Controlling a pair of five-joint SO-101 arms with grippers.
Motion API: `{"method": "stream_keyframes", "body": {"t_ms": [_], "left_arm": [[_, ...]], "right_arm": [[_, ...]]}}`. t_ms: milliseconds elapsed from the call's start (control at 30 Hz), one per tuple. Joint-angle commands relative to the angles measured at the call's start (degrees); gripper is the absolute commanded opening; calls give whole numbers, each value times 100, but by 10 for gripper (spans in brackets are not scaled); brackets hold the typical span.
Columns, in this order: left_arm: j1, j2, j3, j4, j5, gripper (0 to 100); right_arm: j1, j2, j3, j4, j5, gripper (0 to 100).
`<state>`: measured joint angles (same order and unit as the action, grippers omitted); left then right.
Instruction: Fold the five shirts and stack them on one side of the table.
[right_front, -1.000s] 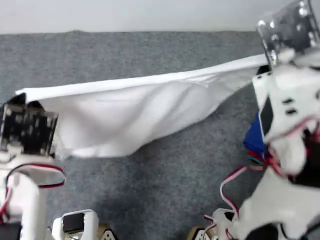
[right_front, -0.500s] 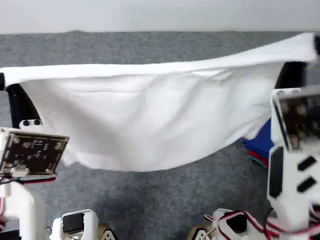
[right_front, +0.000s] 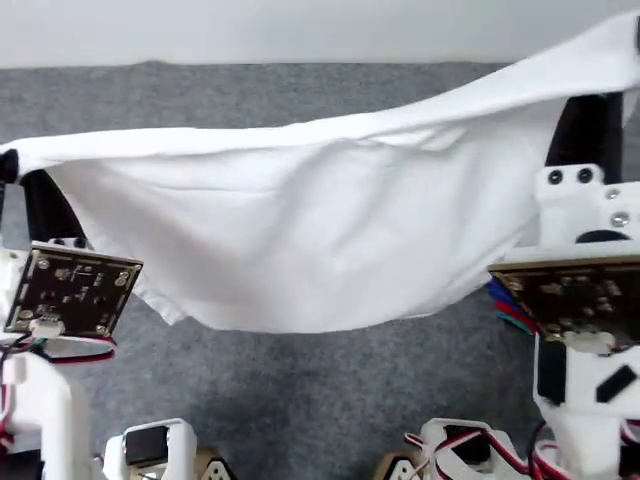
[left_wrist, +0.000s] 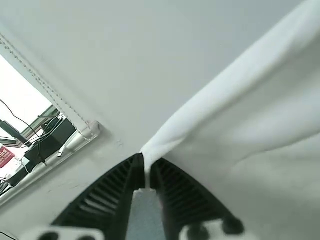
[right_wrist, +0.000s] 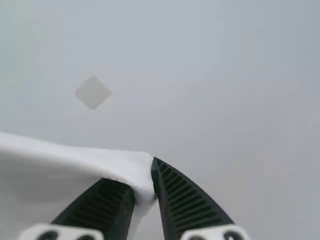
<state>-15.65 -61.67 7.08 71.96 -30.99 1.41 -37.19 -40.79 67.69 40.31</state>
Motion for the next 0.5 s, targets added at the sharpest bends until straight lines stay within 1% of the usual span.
{"method": "stream_keyframes", "body": {"t_ms": [0,267,367,467], "left_arm": [[0,-185,-224,229,-62,5],[-44,-1064,-251,237,-123,5],[-44,-1424,-251,237,-510,5],[-44,-1644,-215,325,-879,5]], "right_arm": [[-57,-347,-211,4,62,10],[-48,-1138,-211,4,70,10],[-48,-1393,-193,31,88,10],[-48,-1473,-185,435,448,10]]}}
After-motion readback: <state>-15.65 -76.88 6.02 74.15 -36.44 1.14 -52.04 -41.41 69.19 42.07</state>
